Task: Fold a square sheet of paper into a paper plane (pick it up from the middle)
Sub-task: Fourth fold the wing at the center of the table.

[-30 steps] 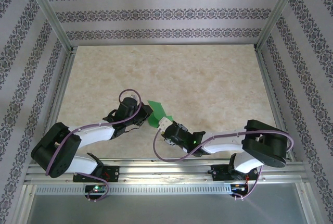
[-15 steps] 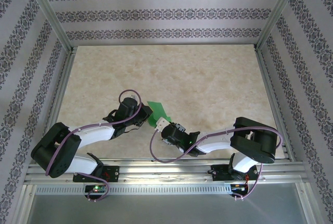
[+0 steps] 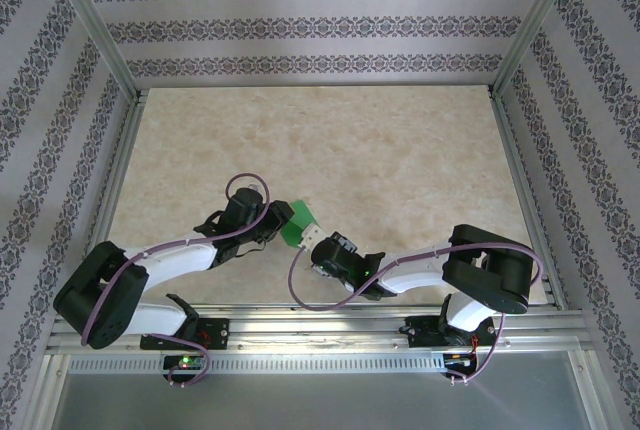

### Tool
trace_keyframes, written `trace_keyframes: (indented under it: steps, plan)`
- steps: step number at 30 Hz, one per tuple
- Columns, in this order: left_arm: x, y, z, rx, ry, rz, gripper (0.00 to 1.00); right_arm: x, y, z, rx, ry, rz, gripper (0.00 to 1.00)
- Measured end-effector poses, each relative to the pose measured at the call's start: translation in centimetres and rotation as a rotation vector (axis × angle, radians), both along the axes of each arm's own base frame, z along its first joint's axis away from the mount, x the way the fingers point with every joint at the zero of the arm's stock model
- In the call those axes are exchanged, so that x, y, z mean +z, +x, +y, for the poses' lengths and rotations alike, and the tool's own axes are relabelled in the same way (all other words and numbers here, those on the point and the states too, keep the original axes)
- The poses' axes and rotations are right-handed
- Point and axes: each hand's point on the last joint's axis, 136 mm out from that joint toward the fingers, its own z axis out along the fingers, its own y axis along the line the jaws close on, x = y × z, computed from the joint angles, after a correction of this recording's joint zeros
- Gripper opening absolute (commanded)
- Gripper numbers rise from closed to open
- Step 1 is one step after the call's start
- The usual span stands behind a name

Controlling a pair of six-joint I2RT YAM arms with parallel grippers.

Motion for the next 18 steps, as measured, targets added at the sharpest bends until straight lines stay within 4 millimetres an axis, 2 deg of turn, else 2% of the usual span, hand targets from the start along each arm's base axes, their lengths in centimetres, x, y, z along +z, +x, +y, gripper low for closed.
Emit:
trace_keyframes:
  steps: [5, 9, 12, 14, 18]
  plan:
    - [-0.3, 0.6, 0.9, 0.004, 0.014, 0.017, 0.55, -0.1, -0.2, 0.2, 0.007, 0.014, 0.013, 0.07]
    - [-0.6, 1.3, 0.6, -0.018, 0.009, 0.037, 0.52, -0.1, -0.3, 0.4, 0.014, 0.026, 0.025, 0.07]
    - [-1.1, 1.6, 0.3, -0.040, 0.002, 0.061, 0.42, -0.1, -0.2, 0.4, 0.012, 0.030, 0.029, 0.08]
    - [-1.5, 1.6, 0.2, -0.054, 0.000, 0.076, 0.31, -0.1, -0.2, 0.4, 0.011, 0.032, 0.032, 0.10]
    - [-1.9, 1.6, 0.2, -0.072, -0.007, 0.095, 0.14, -0.2, -0.2, 0.4, 0.013, 0.034, 0.038, 0.11]
